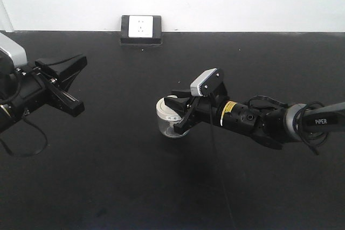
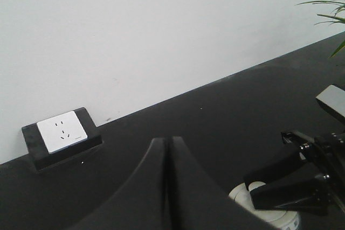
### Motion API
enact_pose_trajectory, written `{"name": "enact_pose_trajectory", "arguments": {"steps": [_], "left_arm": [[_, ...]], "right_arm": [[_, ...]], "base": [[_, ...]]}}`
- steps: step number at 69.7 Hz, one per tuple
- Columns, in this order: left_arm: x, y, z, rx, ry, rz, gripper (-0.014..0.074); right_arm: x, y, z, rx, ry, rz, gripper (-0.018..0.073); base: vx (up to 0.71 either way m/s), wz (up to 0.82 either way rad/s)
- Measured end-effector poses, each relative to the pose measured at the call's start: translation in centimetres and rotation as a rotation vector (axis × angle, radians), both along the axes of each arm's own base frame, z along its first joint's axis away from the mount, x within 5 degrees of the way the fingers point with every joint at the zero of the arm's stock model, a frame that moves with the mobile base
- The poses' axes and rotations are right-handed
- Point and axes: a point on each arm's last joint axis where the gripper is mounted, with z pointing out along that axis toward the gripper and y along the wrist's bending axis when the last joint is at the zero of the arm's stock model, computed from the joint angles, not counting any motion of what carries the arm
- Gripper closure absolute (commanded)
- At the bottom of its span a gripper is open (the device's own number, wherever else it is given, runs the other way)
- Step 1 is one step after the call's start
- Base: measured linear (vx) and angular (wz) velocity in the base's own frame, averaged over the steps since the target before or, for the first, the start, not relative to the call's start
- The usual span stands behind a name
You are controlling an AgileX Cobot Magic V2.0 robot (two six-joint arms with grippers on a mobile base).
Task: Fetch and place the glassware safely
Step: 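Extend the right arm forward and lower the jar onto the bench, then open the right gripper to release the jar's white lid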
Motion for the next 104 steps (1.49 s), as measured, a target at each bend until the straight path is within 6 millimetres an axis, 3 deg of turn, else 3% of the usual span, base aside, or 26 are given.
{"name": "enact_pose_trajectory", "arguments": {"steps": [13, 21, 38, 57, 78, 87, 98, 104], "left_arm": [[0.0, 0.0, 0.0, 0.0, 0.0, 0.0, 0.0603], [0.0, 0.0, 0.0, 0.0, 0.0, 0.0, 0.0603], [0.0, 0.0, 0.0, 0.0, 0.0, 0.0, 0.0603], [0.0, 0.0, 0.0, 0.0, 0.0, 0.0, 0.0603], [0.0, 0.0, 0.0, 0.0, 0.0, 0.0, 0.0603], [0.0, 0.0, 0.0, 0.0, 0.0, 0.0, 0.0603], [0.0, 0.0, 0.0, 0.0, 0.0, 0.0, 0.0603], [0.0, 0.0, 0.0, 0.0, 0.0, 0.0, 0.0603]], "right_arm": [[0.0, 0.0, 0.0, 0.003, 0.002, -0.001, 0.0004], [0.0, 0.0, 0.0, 0.002, 0.002, 0.0, -0.0162], [-0.1, 0.0, 0.4, -0.01, -0.009, 0.013, -0.0153], [-0.7, -0.1, 3.3, 0.046, -0.018, 0.0, -0.0083], [-4.4, -1.5, 7.3, 0.033, -0.055, -0.026, 0.0057], [-6.3, -2.5, 9.8, 0.001, -0.086, -0.072, 0.0209], [-8.7, -4.0, 14.5, -0.012, -0.153, -0.168, 0.0484], [-10.1, -4.9, 16.9, -0.015, -0.189, -0.227, 0.0573]], "base": [[0.0, 0.0], [0.0, 0.0], [0.0, 0.0], [0.0, 0.0], [0.0, 0.0], [0.0, 0.0], [0.0, 0.0], [0.0, 0.0]]}}
